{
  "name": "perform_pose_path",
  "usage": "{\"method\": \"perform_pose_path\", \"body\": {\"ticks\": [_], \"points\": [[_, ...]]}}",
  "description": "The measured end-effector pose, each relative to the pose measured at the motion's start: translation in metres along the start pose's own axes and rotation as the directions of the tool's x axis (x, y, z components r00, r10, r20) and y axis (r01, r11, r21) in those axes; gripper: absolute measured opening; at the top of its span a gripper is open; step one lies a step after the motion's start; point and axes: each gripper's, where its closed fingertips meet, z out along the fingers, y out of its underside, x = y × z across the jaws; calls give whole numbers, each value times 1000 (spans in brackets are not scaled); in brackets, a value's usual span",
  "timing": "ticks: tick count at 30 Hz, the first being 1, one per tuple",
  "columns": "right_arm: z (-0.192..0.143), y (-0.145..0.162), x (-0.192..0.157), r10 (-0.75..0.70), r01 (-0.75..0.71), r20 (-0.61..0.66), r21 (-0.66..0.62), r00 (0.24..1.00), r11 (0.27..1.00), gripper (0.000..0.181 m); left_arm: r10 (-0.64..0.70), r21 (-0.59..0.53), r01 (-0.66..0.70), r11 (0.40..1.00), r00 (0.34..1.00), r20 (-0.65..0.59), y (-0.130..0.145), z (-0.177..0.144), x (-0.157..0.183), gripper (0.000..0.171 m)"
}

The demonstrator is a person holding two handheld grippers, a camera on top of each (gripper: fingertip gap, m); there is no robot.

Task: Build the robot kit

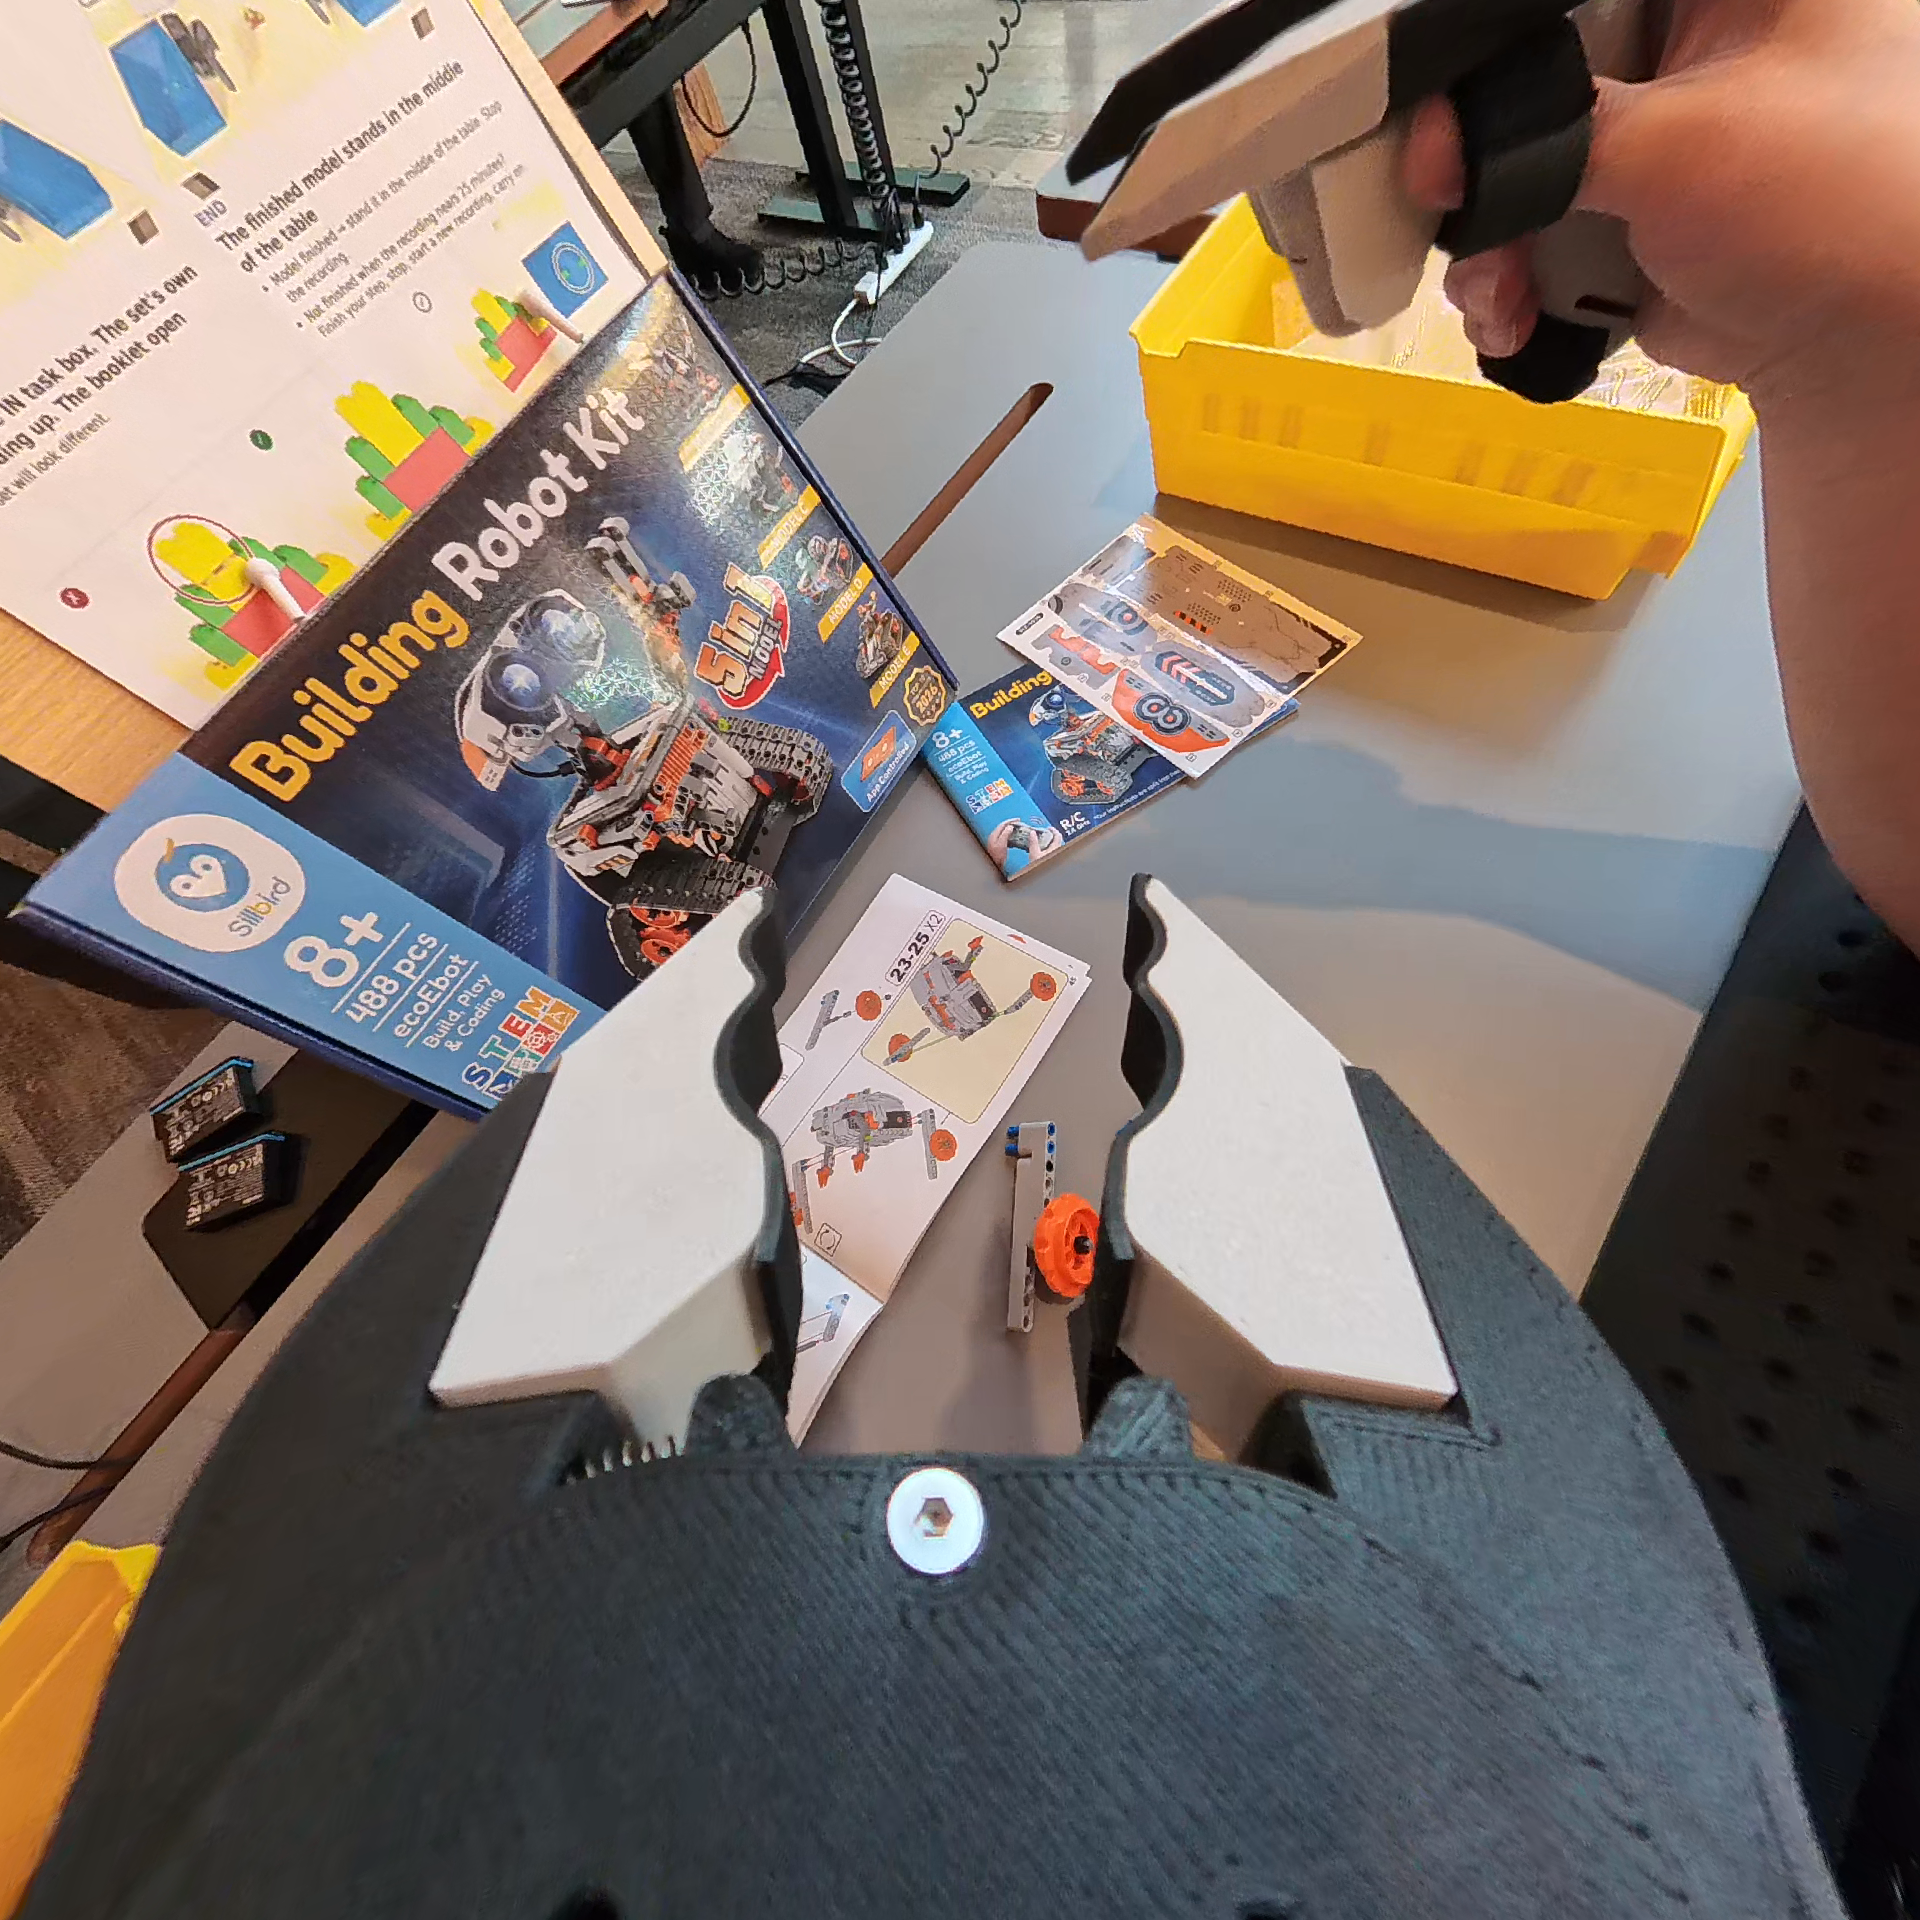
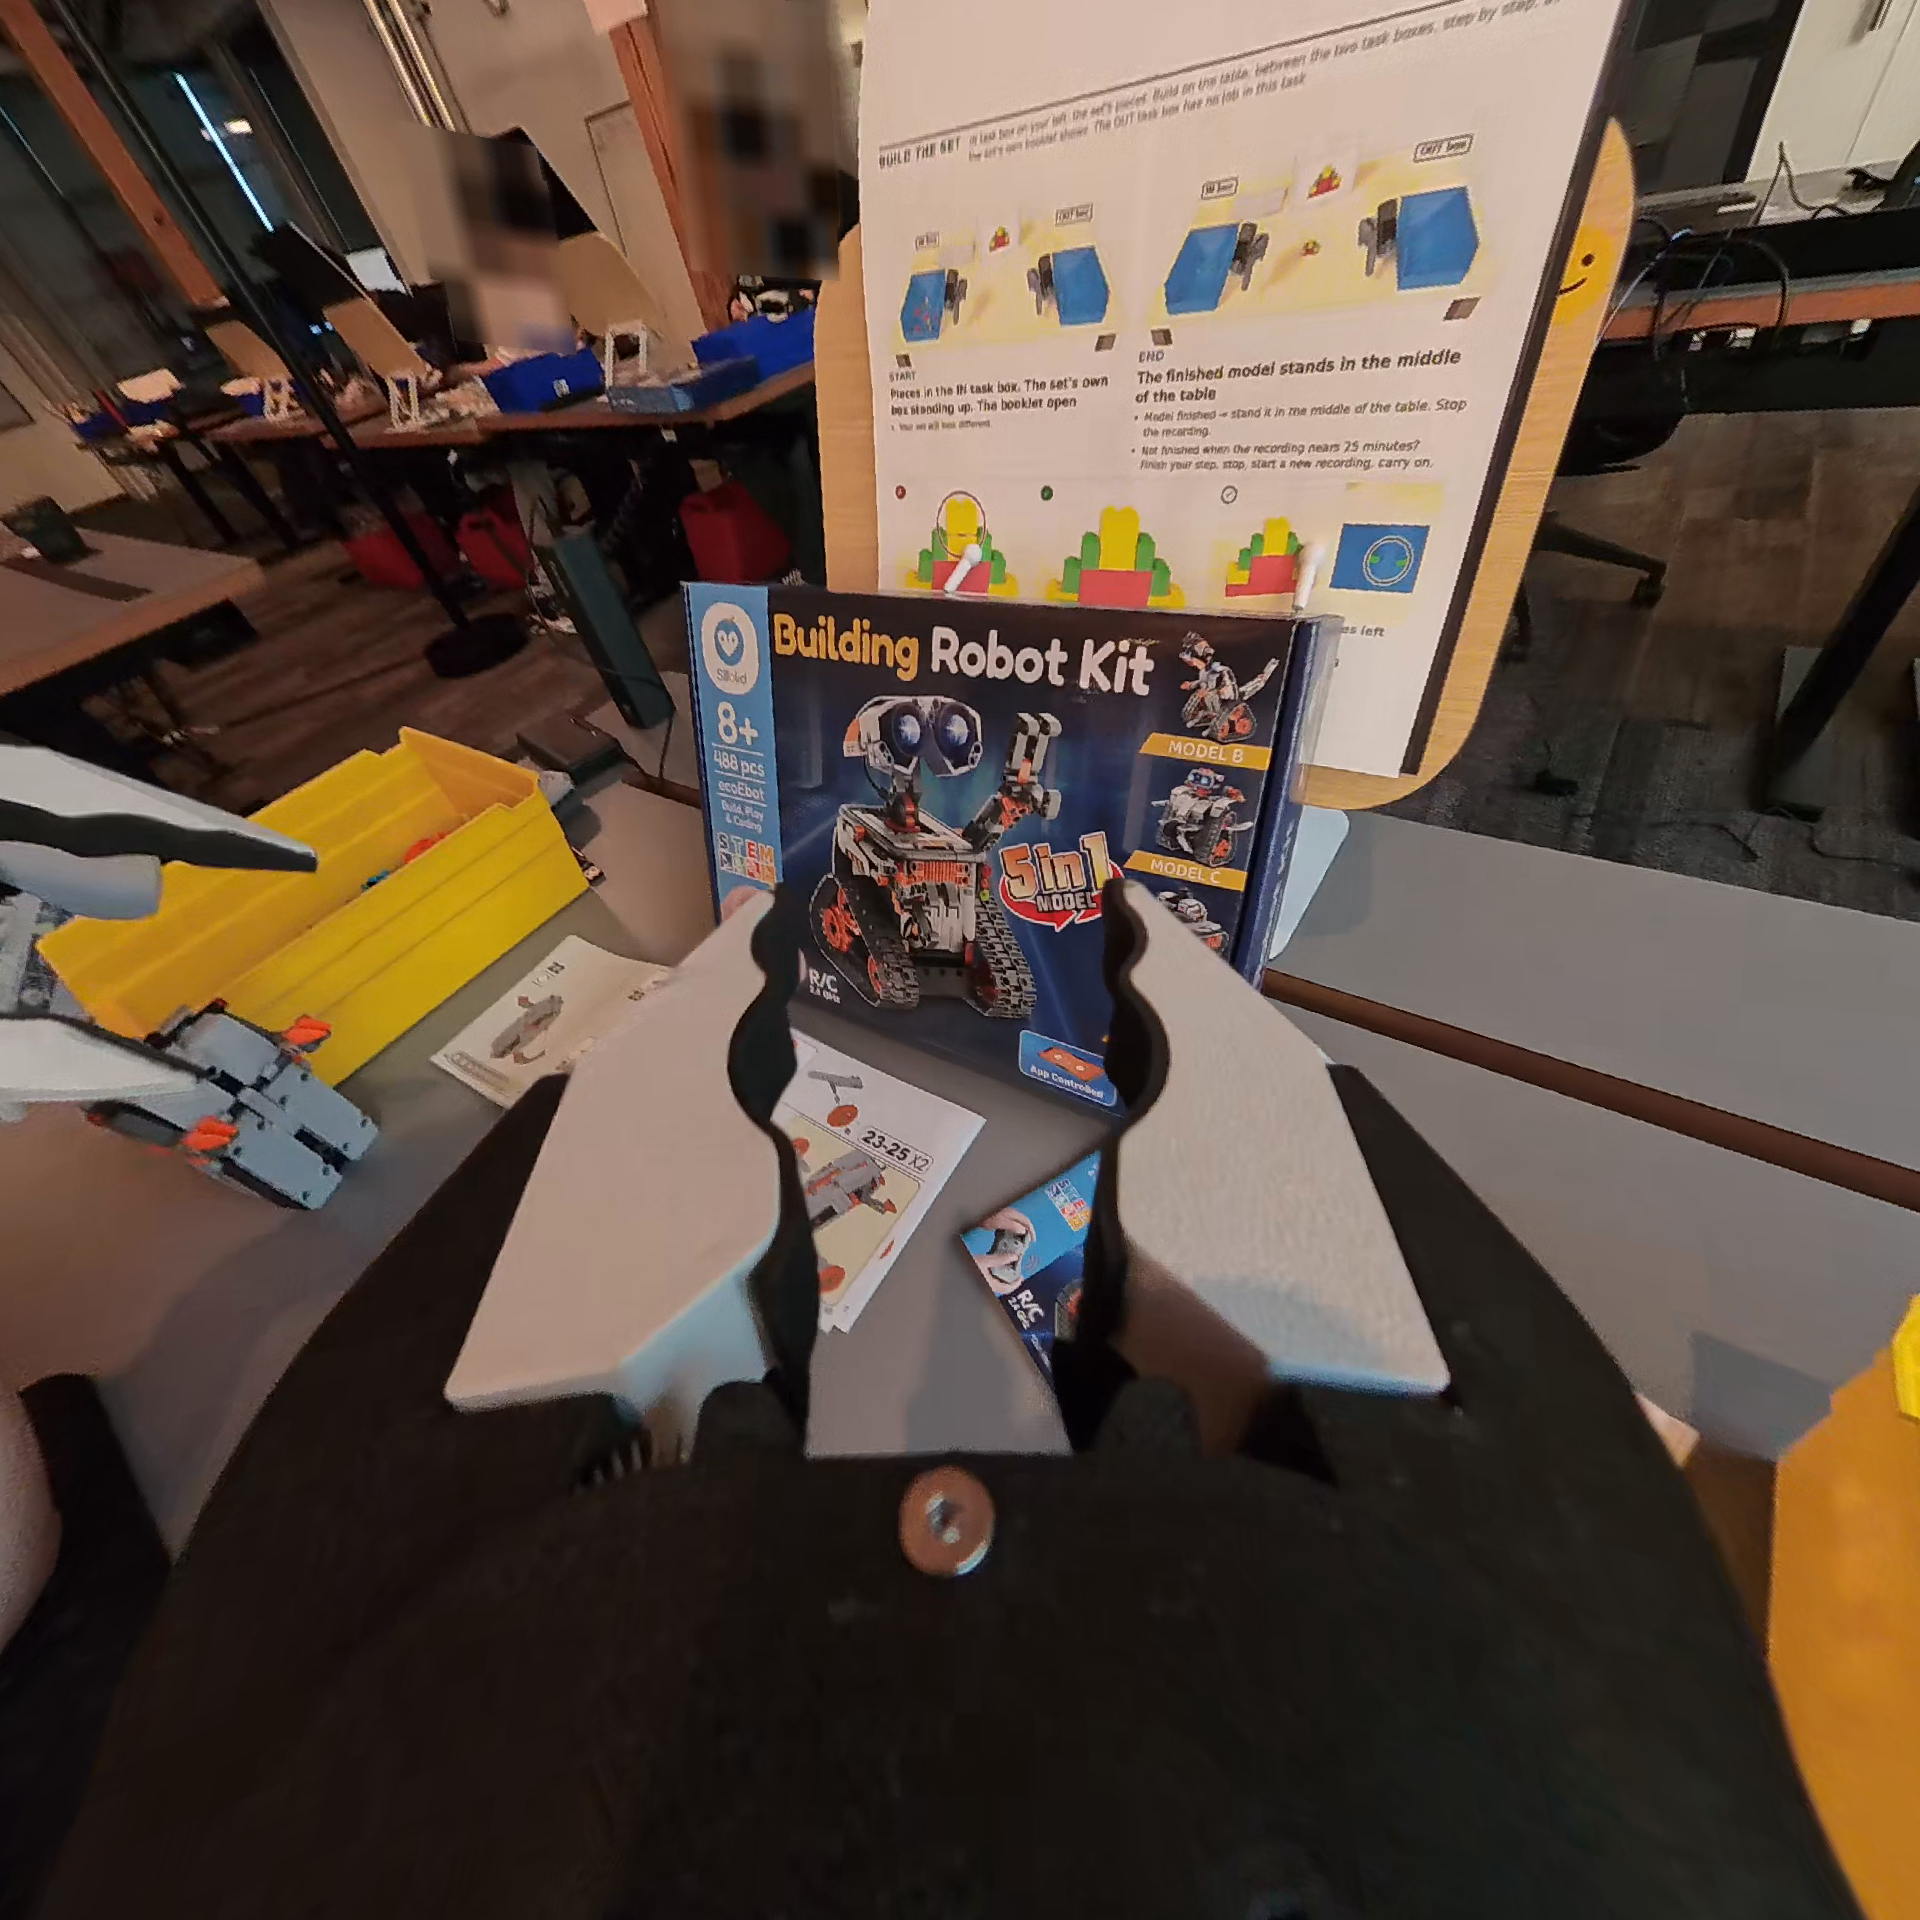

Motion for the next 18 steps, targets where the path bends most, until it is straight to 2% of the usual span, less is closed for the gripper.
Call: {"method": "perform_pose_path", "body": {"ticks": [6, 13, 18], "points": [[-3, -5, 2, 116, -117, 32, 44, 993, 992, 60, 0, 5, 0, 1000, 1000, -1, 0, -2, 0, 65], [-5, -7, 14, 176, -177, 23, 82, 984, 981, 63, 1, -1, -1, 1000, 1000, -2, 1, -2, 0, 65], [-10, -17, 21, 292, -301, 74, 161, 953, 940, 62, 0, -3, 0, 1000, 1000, -1, 1, -2, 0, 65]]}}
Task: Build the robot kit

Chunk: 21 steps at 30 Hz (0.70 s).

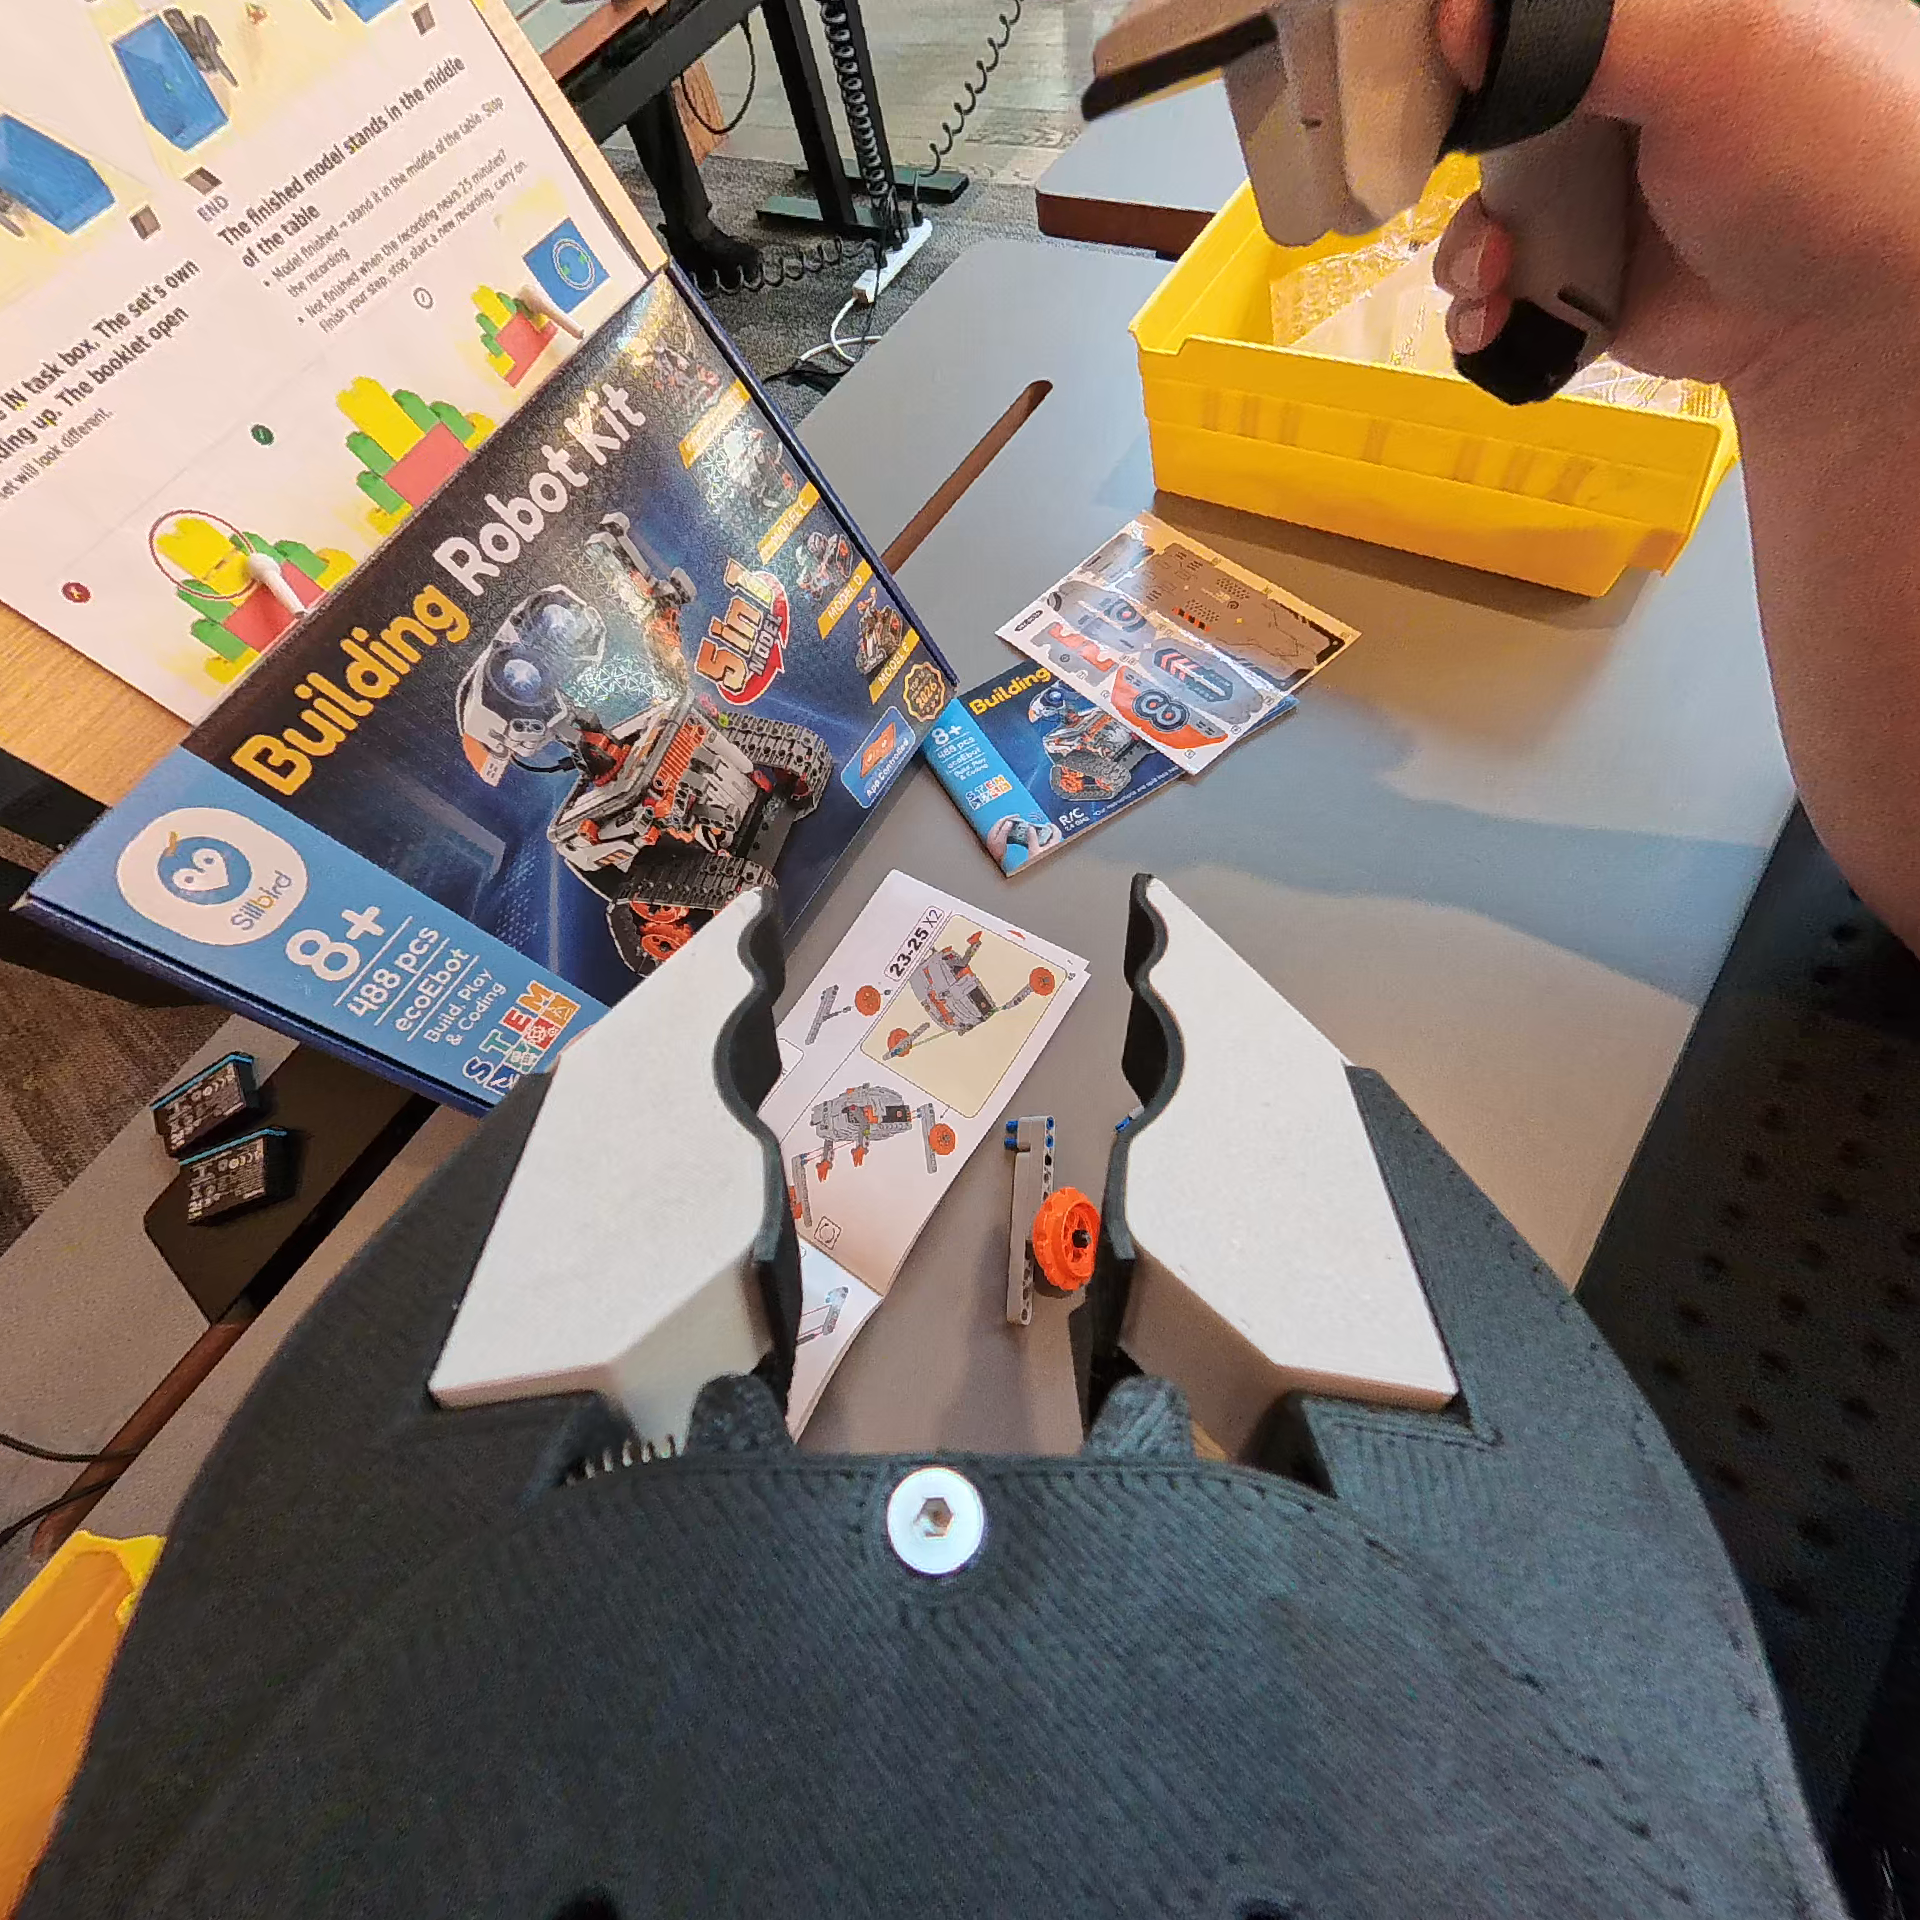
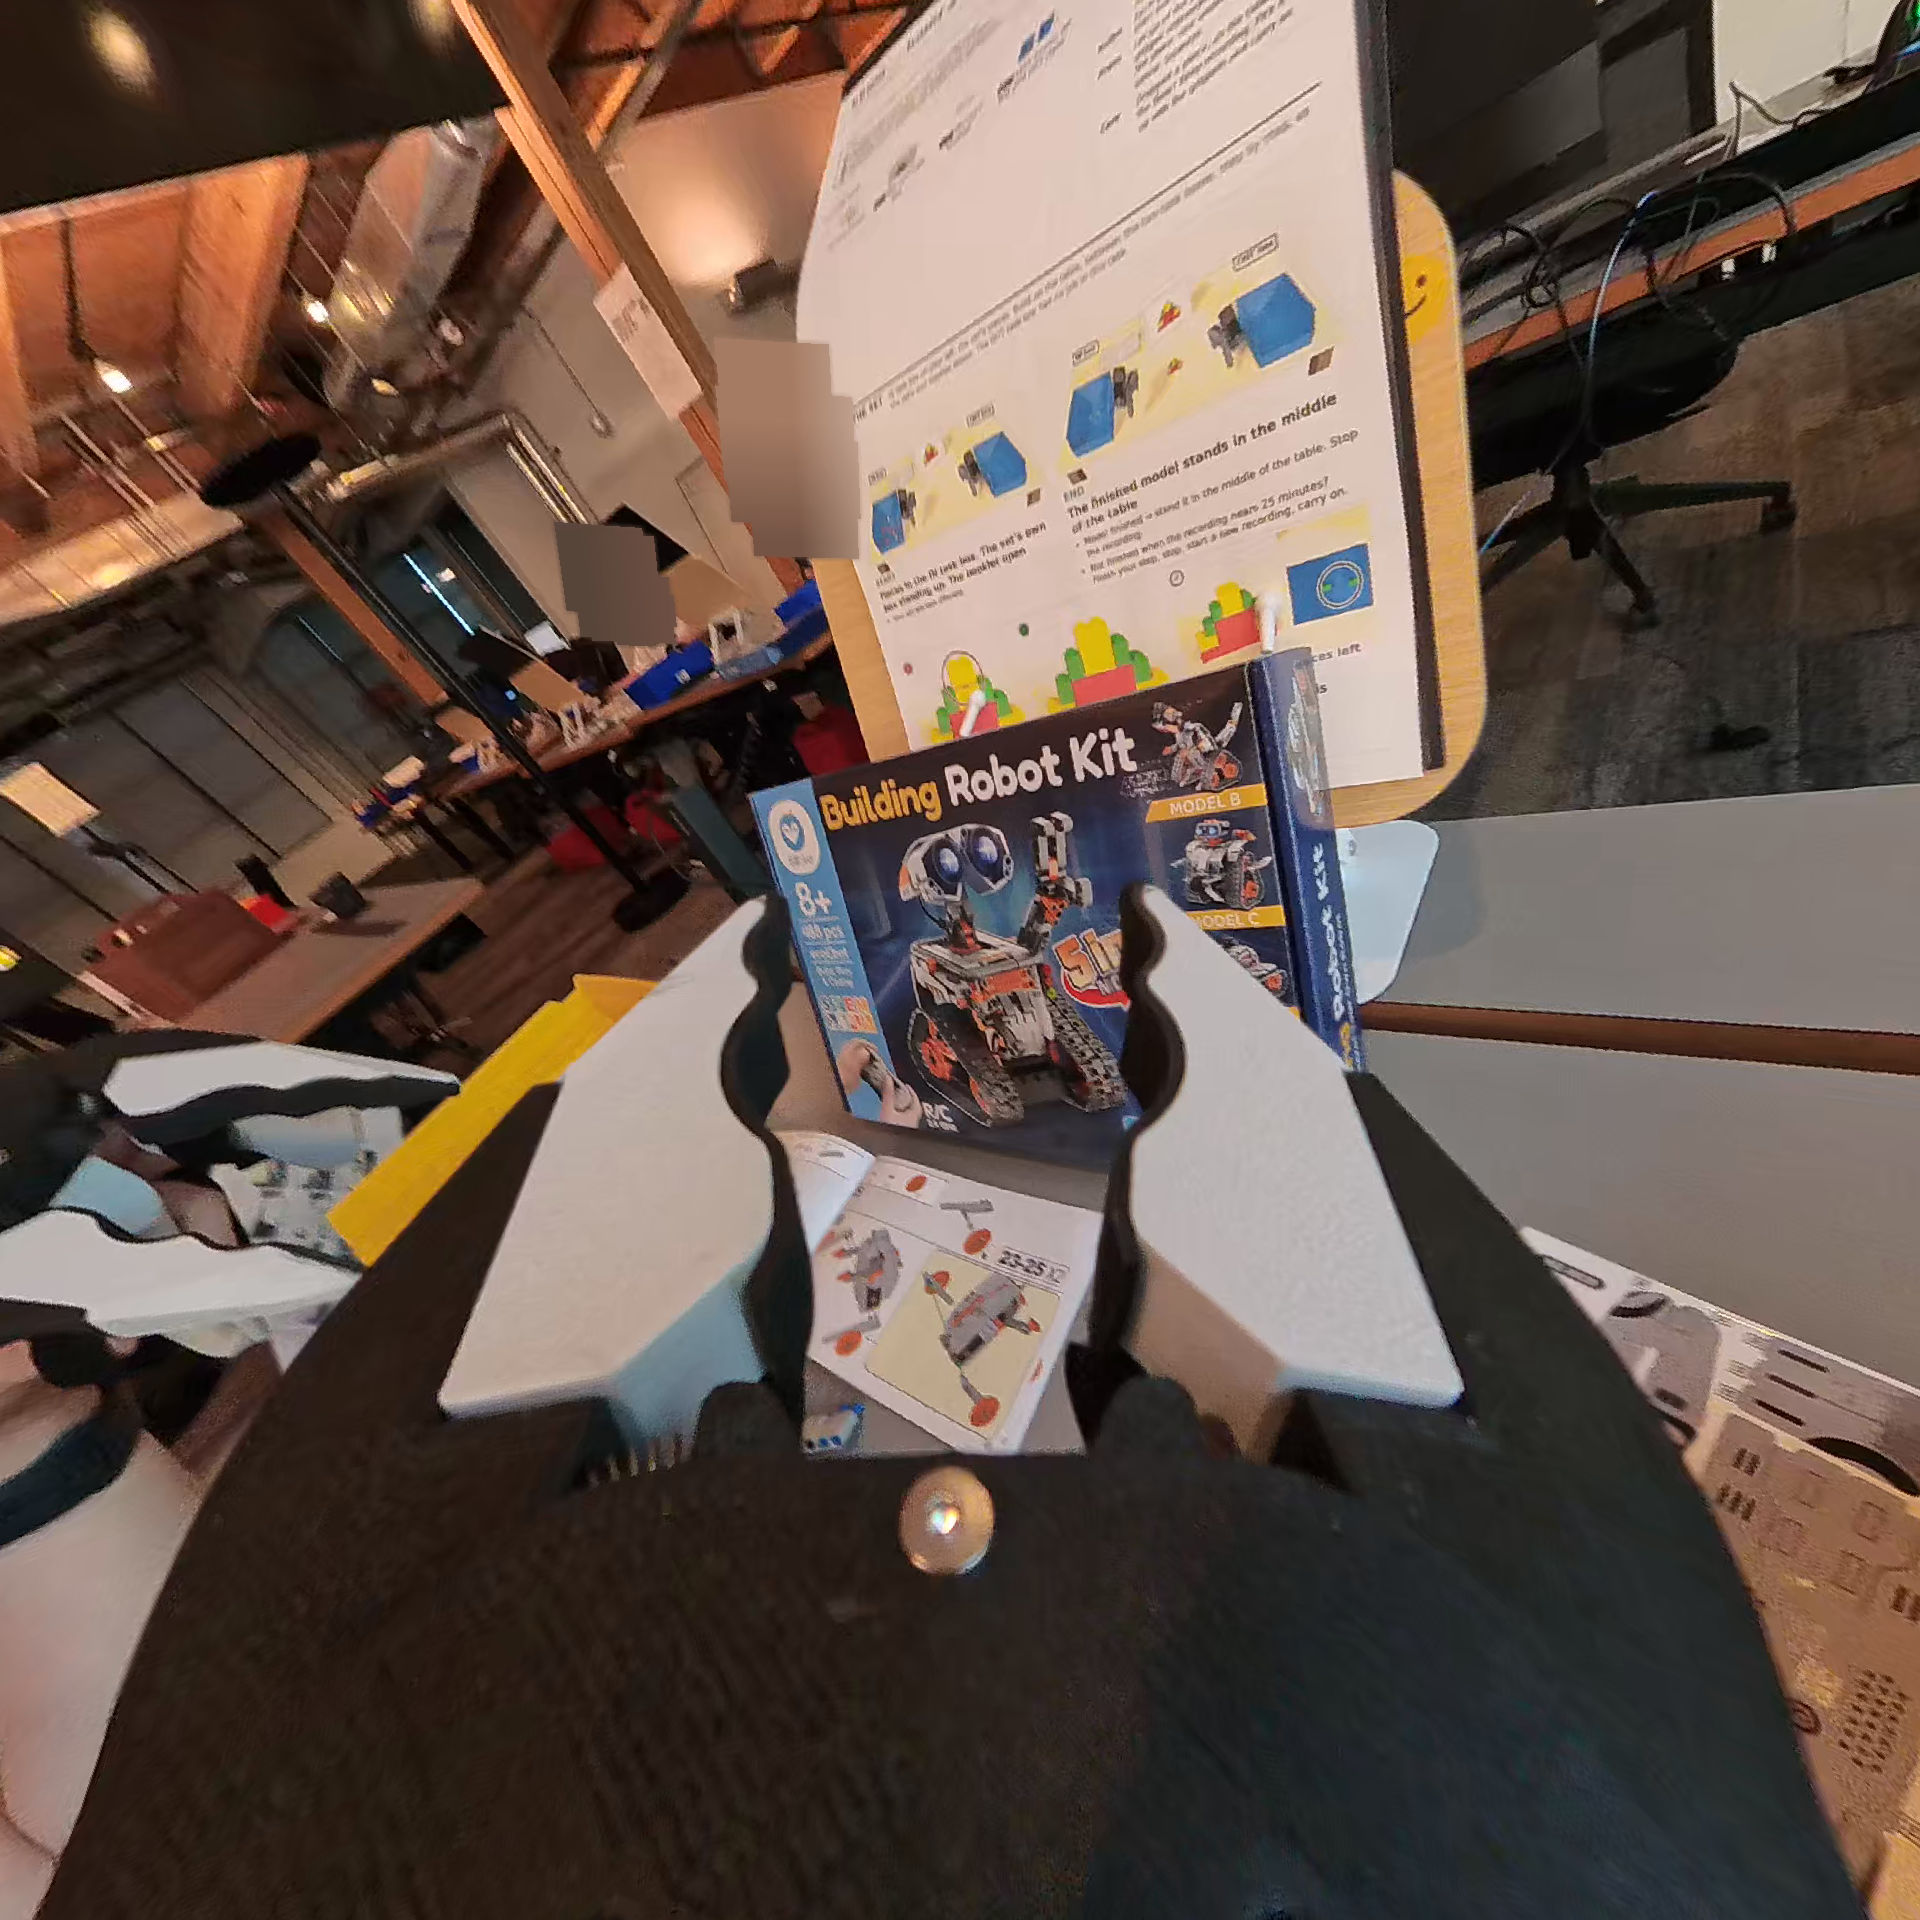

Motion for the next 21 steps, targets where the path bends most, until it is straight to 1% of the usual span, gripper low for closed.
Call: {"method": "perform_pose_path", "body": {"ticks": [3, 7, 10, 13, 17, 21], "points": [[-3, -6, 3, 42, -43, 14, 35, 999, 998, 62, 1, -2, -1, 1000, 1000, -2, 0, 1, 1, 65], [-5, -11, 7, 40, -41, 3, 69, 999, 997, 62, 3, -9, -3, 1000, 1000, -3, 1, 2, 2, 65], [-6, -12, 7, 63, -64, 7, 75, 998, 995, 62, 4, -14, -4, 1000, 1000, -4, 2, 2, 2, 65], [-4, -11, 6, 88, -89, 15, 68, 996, 994, 55, 3, -15, -3, 1000, 1000, -4, 2, 3, 2, 65], [-2, -8, 13, 47, -45, -58, 52, 997, 998, 51, 3, -19, -3, 1000, 1000, -6, 2, 3, 3, 65], [0, -7, 13, 12, -8, -89, 46, 996, 999, 50, 3, -26, -3, 1000, 1000, -5, 3, 4, 3, 66]]}}
